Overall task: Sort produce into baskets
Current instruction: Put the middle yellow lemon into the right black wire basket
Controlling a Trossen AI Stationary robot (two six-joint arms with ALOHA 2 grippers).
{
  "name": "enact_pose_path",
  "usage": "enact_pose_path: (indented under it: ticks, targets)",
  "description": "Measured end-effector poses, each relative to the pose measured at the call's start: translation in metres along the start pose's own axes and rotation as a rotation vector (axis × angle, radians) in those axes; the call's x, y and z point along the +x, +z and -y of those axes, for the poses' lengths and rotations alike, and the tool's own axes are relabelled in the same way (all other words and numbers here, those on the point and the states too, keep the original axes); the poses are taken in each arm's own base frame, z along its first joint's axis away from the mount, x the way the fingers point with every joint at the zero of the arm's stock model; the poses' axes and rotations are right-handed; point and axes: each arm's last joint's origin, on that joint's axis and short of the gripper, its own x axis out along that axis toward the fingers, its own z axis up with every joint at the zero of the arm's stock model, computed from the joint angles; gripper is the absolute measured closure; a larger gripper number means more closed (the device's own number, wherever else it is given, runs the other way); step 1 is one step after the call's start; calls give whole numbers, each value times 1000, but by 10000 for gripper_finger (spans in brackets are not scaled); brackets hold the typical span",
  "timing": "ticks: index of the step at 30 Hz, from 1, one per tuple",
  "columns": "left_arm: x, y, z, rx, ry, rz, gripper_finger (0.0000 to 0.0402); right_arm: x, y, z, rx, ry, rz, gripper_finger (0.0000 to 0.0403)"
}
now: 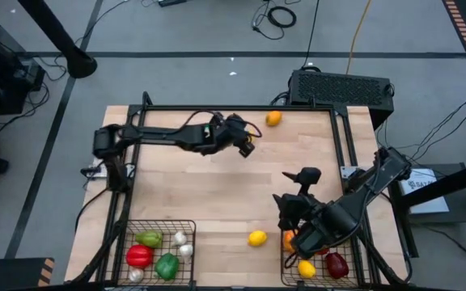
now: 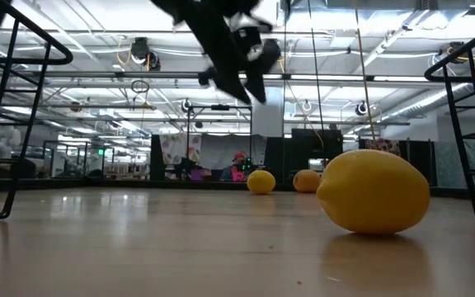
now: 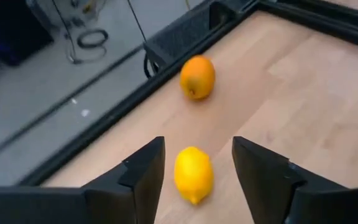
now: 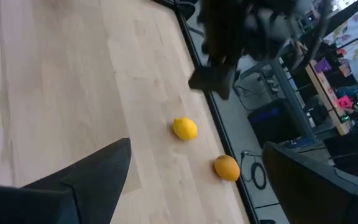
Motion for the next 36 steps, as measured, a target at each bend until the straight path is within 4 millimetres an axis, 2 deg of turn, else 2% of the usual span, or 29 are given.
enact_pose_path:
  ticks: [4, 11, 15, 19, 25, 31, 36]
  targets:
    - [35, -9, -1, -59, -59, -29, 198, -9, -1, 10, 52, 21, 23, 50]
    - [71, -29, 5, -107, -80, -76, 197, -13, -2, 16, 84, 28, 36, 50]
    - [80, -37, 9, -95, -97, -98, 185, -13, -2, 16, 84, 28, 36, 50]
    - [94, -50, 9, -53, -84, -141, 143, -13, -2, 16, 83, 28, 36, 50]
    - [94, -49, 7, -11, -115, -149, 87, -13, -2, 16, 83, 27, 35, 50]
    - [110, -57, -7, -3, -132, -217, 76, -13, -2, 16, 83, 27, 35, 50]
    - [119, -68, -4, -13, -125, -251, 77, -13, -2, 15, 82, 27, 35, 50]
